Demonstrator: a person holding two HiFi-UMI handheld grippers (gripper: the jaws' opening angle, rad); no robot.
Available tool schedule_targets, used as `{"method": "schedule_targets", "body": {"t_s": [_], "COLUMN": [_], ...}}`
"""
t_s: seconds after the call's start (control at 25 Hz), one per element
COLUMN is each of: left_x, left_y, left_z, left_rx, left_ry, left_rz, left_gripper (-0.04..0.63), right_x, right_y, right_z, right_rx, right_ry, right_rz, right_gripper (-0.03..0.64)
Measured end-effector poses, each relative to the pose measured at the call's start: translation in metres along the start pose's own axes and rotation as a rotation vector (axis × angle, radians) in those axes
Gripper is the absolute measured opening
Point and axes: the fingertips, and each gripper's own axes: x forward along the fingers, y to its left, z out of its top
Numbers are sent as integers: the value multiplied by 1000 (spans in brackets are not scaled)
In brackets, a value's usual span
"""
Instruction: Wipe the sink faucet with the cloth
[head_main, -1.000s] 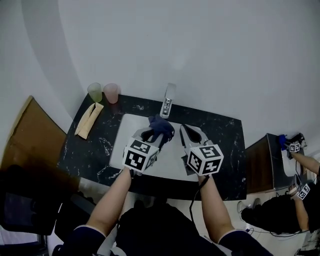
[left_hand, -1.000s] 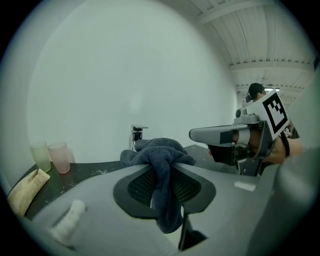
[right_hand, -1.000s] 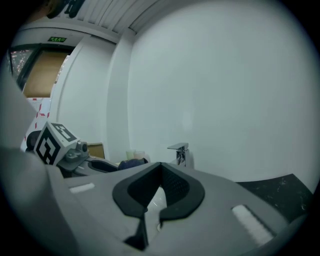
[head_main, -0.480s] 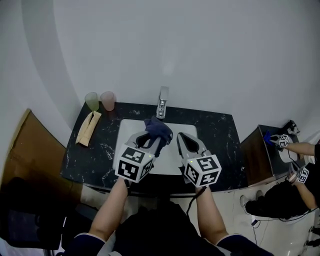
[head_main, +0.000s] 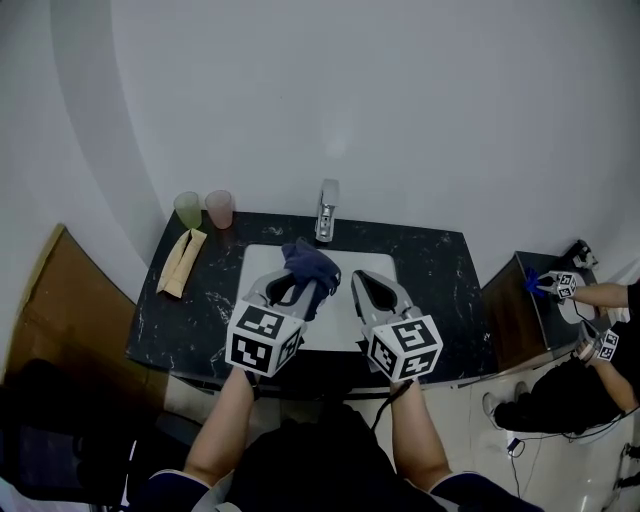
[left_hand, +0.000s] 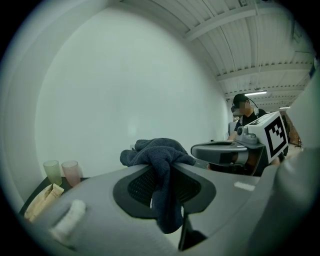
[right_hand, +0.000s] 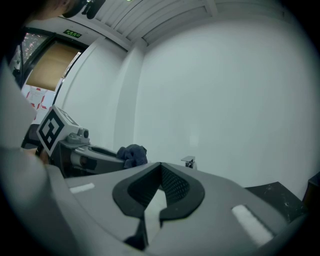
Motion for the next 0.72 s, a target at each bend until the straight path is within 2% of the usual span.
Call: {"method": "schedule_targets", "body": {"t_s": [0.72], "left_x": [4], "left_y": [11], "left_z": [-4], "left_rx": [-8], "left_ry": [8], "left_rz": [-6], "left_gripper": [78], "right_x": [13], "right_y": [1], "right_z": [2], "right_rx": [-3], "right_ry": [-3], "right_rz": [-1], "right_gripper": [5]}}
